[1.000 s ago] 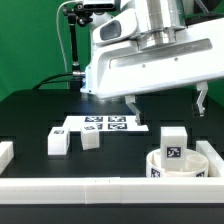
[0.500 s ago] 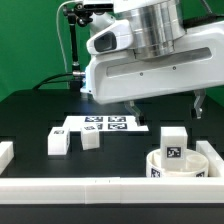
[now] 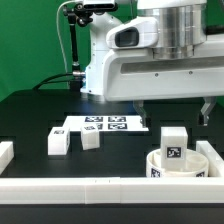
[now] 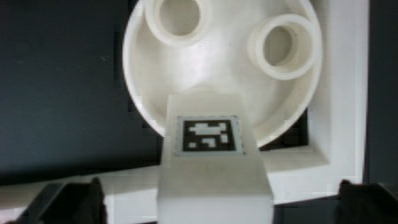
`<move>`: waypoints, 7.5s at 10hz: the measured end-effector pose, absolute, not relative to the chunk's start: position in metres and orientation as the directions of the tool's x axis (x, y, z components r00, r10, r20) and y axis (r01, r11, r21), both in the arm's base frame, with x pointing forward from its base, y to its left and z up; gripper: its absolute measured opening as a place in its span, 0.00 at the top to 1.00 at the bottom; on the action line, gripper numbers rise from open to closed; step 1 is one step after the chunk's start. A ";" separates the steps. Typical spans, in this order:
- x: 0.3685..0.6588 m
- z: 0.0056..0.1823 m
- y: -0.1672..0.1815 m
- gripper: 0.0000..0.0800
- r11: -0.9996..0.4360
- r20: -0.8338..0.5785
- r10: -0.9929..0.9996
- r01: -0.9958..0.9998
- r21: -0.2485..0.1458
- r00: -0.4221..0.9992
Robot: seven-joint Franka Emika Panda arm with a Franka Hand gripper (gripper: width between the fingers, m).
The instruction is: Assemble stool
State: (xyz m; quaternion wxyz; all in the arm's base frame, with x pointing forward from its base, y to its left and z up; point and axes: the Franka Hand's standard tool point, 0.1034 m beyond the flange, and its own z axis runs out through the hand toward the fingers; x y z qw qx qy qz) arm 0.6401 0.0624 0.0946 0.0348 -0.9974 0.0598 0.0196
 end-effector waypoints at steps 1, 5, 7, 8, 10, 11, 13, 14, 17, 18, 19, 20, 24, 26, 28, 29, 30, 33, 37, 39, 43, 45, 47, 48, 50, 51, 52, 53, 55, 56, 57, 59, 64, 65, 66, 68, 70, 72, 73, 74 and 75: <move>0.640 0.094 0.063 0.19 -0.991 -0.044 -0.115 -0.118 -0.069 0.992; 0.640 0.092 0.063 0.19 -0.990 -0.041 -0.117 -0.120 -0.070 0.992; 0.644 0.086 0.062 0.19 -0.991 -0.020 -0.114 -0.115 -0.073 0.993; 0.643 0.083 0.060 0.19 -0.992 -0.023 -0.104 -0.106 -0.074 0.994; 0.643 0.081 0.061 0.22 -0.992 -0.024 -0.098 -0.100 -0.074 0.995; 0.642 0.081 0.061 0.22 -0.993 -0.024 -0.093 -0.095 -0.074 0.995; 0.642 0.081 0.061 0.58 -0.993 -0.024 -0.093 -0.094 -0.074 0.995; 0.642 0.081 0.061 0.58 -0.992 -0.025 -0.104 -0.106 -0.073 0.994; 0.642 0.081 0.062 0.58 -0.991 -0.025 -0.108 -0.110 -0.073 0.994; 0.642 0.081 0.063 0.58 -0.979 -0.033 -0.186 -0.188 -0.078 0.982; 0.642 0.081 0.065 0.58 -0.969 -0.038 -0.232 -0.235 -0.081 0.972; 0.642 0.081 0.066 0.57 -0.938 -0.049 -0.333 -0.336 -0.083 0.942; 0.643 0.080 0.073 0.57 -0.752 -0.076 -0.645 -0.650 -0.111 0.760; 0.642 0.079 0.082 0.57 -0.569 -0.102 -0.808 -0.814 -0.119 0.580; 0.641 0.078 0.092 0.57 -0.372 -0.141 -0.912 -0.921 -0.114 0.385; 0.641 0.078 0.096 0.57 -0.297 -0.159 -0.937 -0.949 -0.107 0.311; 0.639 0.077 0.103 0.57 -0.200 -0.178 -0.961 -0.976 -0.090 0.214; 0.638 0.077 0.116 0.57 0.051 -0.221 -0.974 -0.998 -0.047 -0.039; 0.639 0.077 0.119 0.57 0.320 -0.250 -0.916 -0.947 0.009 -0.312; 0.640 0.077 0.118 0.57 0.437 -0.252 -0.866 -0.899 0.040 -0.432; 0.641 0.077 0.118 0.57 0.474 -0.267 -0.842 -0.879 0.048 -0.469; 0.641 0.077 0.119 0.30 0.465 -0.267 -0.847 -0.884 0.046 -0.459; 0.644 0.091 0.116 0.21 0.395 -0.281 -0.880 -0.918 0.014 -0.383; 0.646 0.099 0.116 0.19 0.356 -0.293 -0.894 -0.935 -0.008 -0.338; 0.647 0.102 0.117 0.19 0.281 -0.295 -0.920 -0.959 -0.035 -0.258; 0.647 0.101 0.117 0.19 0.217 -0.291 -0.937 -0.975 -0.055 -0.193; 0.647 0.101 0.117 0.19 0.132 -0.285 -0.953 -0.988 -0.080 -0.104; 0.646 0.101 0.117 0.19 0.047 -0.275 -0.961 -0.994 -0.099 -0.018; 0.645 0.103 0.119 0.19 -0.271 -0.225 -0.929 -0.955 -0.123 0.293; 0.646 0.106 0.119 0.19 -0.358 -0.215 -0.899 -0.923 -0.142 0.382; 0.648 0.109 0.120 0.19 -0.432 -0.199 -0.867 -0.888 -0.154 0.456; 0.649 0.108 0.119 0.19 -0.553 -0.171 -0.796 -0.813 -0.181 0.580; 0.648 0.106 0.118 0.19 -0.852 -0.063 -0.476 -0.477 -0.217 0.877; 0.647 0.106 0.119 0.19 -0.915 -0.031 -0.346 -0.345 -0.210 0.938; 0.647 0.106 0.119 0.19 -0.961 0.004 -0.205 -0.200 -0.190 0.979; 0.648 0.106 0.118 0.19 -0.983 0.032 -0.057 -0.050 -0.179 0.998; 0.648 0.105 0.116 0.19 -0.983 0.052 0.056 0.064 -0.172 0.997; 0.648 0.103 0.114 0.19 -0.935 0.084 0.327 0.335 -0.114 0.941; 0.647 0.101 0.114 0.19 -0.902 0.090 0.412 0.420 -0.102 0.907; 0.644 0.098 0.114 0.19 -0.864 0.099 0.487 0.495 -0.087 0.868; 0.642 0.094 0.112 0.19 -0.816 0.103 0.566 0.574 -0.073 0.818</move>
Offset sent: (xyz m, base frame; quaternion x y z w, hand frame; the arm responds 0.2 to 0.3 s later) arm 0.0000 0.0000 0.0000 0.0000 0.0000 0.0000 1.0000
